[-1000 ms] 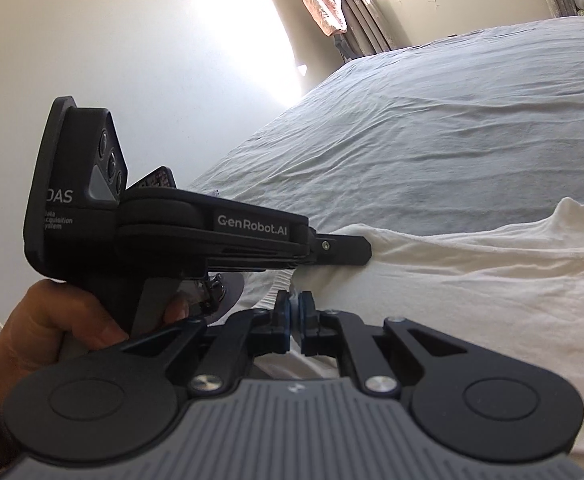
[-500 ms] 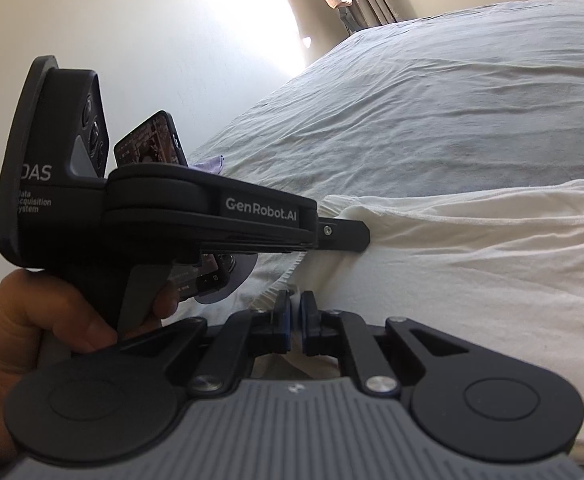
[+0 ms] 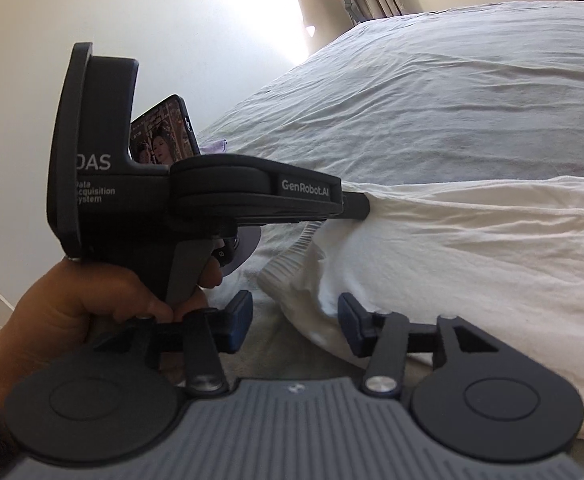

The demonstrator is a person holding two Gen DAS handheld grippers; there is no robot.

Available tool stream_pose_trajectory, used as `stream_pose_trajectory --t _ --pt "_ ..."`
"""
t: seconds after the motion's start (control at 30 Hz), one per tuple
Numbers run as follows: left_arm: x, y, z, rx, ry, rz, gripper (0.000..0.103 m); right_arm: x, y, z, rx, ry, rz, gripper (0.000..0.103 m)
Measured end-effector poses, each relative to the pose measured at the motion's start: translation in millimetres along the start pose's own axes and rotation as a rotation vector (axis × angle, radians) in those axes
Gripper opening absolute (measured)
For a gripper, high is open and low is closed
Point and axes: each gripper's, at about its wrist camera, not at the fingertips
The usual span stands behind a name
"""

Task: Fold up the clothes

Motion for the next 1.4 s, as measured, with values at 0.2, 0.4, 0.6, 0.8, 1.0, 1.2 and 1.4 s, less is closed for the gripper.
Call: stream_pose_trajectory --t 0.2,0.4,0.6,0.8,1.0,1.2,1.4 --pt "-2.1 -8.0 -12.5 0.026 0.037 -0.015 0.063 0.9 -48.7 -20.5 -0.128 -0.044 -0.043 0.082" --pt "-5.9 -21.2 -26.0 0.185 0.101 -0.090 0.074 -8.4 -95.7 -62.1 -0.340 -0.108 -0.096 0.099" --pt "-16.9 -38.4 -44.0 0.042 0.218 -0.158 0.071 -16.7 -123.6 -107.3 -0.538 -0.110 -0.130 0.098" --pt "-46.0 -36.7 -53.0 -0.035 0.352 -0.121 0.060 -18.6 -122.2 -127.6 -0.560 -0.135 -0.150 0.085" --pt "-71.8 -28.8 -34.8 -0.014 0.406 -0.054 0.059 -18.1 -109.6 -142.9 -0.540 -0.149 -0.114 0.081" --pt "-71.9 -48.8 -32.7 -0.045 0.462 -0.040 0.059 -16.1 -107.2 -154.4 -0.556 -0.099 -0.096 0.081" --pt "-69.5 -64.7 -29.6 -0.140 0.469 -0.062 0.059 -13.2 -120.2 -149.1 -0.548 -0.093 -0.109 0.081"
Point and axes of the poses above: each gripper's, at about its wrist camera, not at the fingertips, and y roughly the way its jaws point, z to its left, x to its top, and after that the axes turned 8 degrees about z, right-handed
